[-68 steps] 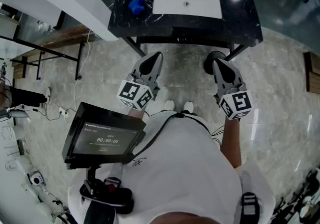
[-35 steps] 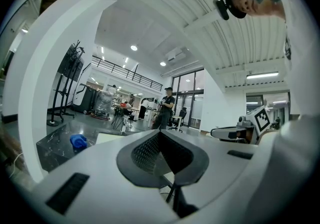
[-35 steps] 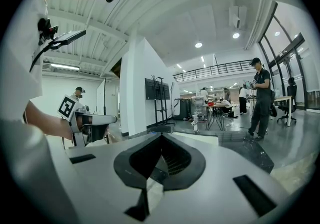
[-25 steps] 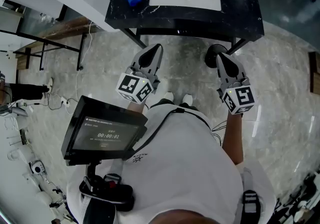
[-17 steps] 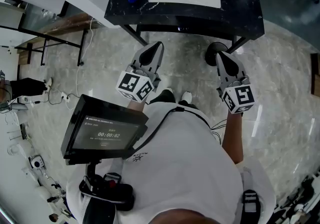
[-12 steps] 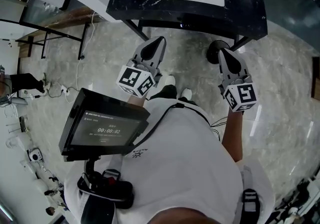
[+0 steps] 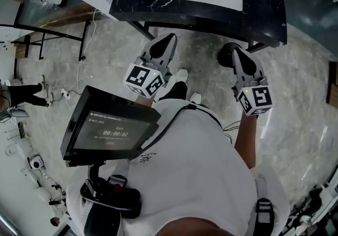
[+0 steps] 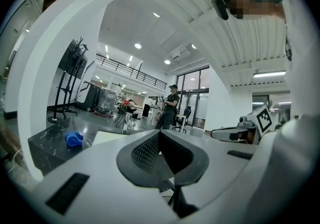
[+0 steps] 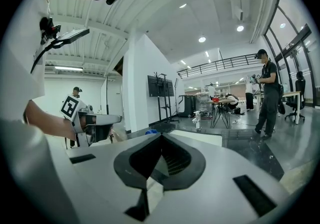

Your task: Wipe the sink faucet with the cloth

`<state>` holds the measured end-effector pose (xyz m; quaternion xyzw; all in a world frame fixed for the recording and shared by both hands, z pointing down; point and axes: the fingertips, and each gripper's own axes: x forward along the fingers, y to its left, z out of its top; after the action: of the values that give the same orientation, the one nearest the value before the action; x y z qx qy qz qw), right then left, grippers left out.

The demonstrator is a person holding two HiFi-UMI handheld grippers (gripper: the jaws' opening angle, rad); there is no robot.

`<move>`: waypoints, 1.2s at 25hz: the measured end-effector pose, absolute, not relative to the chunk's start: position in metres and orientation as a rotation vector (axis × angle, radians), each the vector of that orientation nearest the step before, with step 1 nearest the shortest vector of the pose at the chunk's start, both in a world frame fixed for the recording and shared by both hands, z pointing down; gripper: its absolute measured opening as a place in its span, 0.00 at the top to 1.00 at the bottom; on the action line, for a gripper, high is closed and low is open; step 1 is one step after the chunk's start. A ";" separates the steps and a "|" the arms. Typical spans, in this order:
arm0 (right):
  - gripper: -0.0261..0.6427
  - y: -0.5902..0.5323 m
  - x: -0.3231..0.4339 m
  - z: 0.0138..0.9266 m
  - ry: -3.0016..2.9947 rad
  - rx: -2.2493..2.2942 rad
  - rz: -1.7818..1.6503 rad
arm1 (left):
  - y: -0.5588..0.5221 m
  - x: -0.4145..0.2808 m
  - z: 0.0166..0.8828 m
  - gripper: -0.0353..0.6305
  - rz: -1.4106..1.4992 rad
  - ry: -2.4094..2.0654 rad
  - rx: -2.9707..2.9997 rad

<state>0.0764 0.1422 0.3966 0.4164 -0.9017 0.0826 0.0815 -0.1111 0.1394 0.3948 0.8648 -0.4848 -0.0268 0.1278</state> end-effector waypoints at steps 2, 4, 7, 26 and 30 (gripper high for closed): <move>0.96 0.124 0.071 0.394 -2.684 1.252 0.232 | 0.118 -0.117 0.394 0.97 -0.090 -1.396 2.524; 0.96 0.103 0.067 0.389 -2.670 1.271 0.213 | 0.096 -0.122 0.391 0.97 -0.106 -1.376 2.534; 0.96 0.075 0.057 0.380 -2.658 1.312 0.199 | 0.063 -0.132 0.385 0.97 -0.124 -1.340 2.556; 0.96 -0.038 0.024 0.381 -2.616 1.367 0.184 | -0.067 -0.169 0.405 0.97 -0.104 -1.257 2.567; 0.96 -0.071 0.027 0.390 -2.638 1.335 0.187 | -0.091 -0.166 0.413 0.97 -0.082 -1.299 2.539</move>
<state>0.0269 -0.0706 0.3901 0.4490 -0.8868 0.0628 0.0895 -0.1661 -0.0905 0.4126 0.8806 -0.4506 -0.0286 0.1436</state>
